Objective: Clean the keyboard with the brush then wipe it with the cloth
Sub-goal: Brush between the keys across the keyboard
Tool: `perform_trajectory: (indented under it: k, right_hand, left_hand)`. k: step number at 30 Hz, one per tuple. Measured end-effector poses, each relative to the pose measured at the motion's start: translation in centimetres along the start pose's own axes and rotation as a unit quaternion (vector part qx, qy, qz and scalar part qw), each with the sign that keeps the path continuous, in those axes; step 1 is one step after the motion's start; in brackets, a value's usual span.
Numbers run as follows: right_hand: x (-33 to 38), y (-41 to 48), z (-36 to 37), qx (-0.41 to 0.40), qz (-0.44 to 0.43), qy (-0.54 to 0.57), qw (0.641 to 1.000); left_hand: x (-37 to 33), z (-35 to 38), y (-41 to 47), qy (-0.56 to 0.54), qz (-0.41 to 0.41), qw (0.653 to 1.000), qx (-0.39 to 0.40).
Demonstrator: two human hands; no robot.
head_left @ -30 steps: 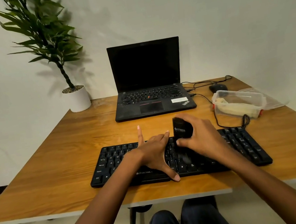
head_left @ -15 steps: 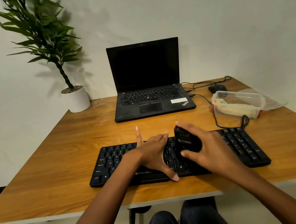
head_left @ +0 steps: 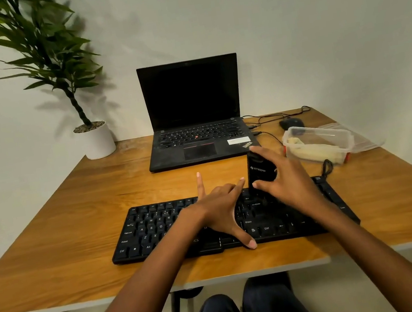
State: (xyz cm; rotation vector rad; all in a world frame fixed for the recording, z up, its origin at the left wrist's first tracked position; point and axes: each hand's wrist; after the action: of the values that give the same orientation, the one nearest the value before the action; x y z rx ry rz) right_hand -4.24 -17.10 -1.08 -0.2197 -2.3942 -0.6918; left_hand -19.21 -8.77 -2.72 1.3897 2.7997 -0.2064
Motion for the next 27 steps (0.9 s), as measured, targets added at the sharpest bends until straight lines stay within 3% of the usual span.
perform_trajectory:
  k: [5, 8, 11, 17, 23, 25, 27]
  right_hand:
    - [-0.1, -5.4, -4.0, 0.103, 0.027, 0.013, 0.994]
    - [-0.5, -2.8, -4.4, 0.020, 0.064, 0.064, 0.996]
    - [-1.1, 1.3, -2.9, -0.067, 0.053, 0.040, 0.996]
    - [-1.7, 1.2, -0.8, -0.010, -0.004, -0.007, 1.000]
    - [-1.3, -5.7, -4.7, 0.056, 0.017, 0.018, 0.998]
    - [-1.6, -4.6, -5.5, 0.038, 0.054, 0.076, 0.995]
    - [-2.3, -2.1, -5.2, -0.035, 0.063, 0.095, 0.993]
  left_hand:
    - [0.1, 0.3, 0.2, 0.006, 0.003, 1.000, 0.000]
    - [0.3, 0.3, 0.2, 0.000, -0.001, 1.000, 0.001]
    - [0.1, 0.2, 0.3, 0.011, -0.001, 1.000, -0.004]
    - [0.5, 0.1, 0.6, 0.015, -0.010, 1.000, -0.002]
    - [0.4, 0.3, 0.5, 0.003, -0.008, 1.000, 0.002]
    - [0.4, 0.3, 0.5, -0.001, -0.008, 1.000, 0.005]
    - [0.3, 0.2, 0.5, 0.001, -0.008, 1.000, 0.009]
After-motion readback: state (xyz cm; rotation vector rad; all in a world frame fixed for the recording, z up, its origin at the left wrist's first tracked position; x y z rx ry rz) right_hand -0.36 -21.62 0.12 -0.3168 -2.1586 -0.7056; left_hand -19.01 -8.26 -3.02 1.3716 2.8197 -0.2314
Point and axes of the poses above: each hand's wrist, its own y-axis towards the middle knuckle, its own z-axis out of the palm, x = y × z, and after that the axes turned 5 degrees about -x, right-handed
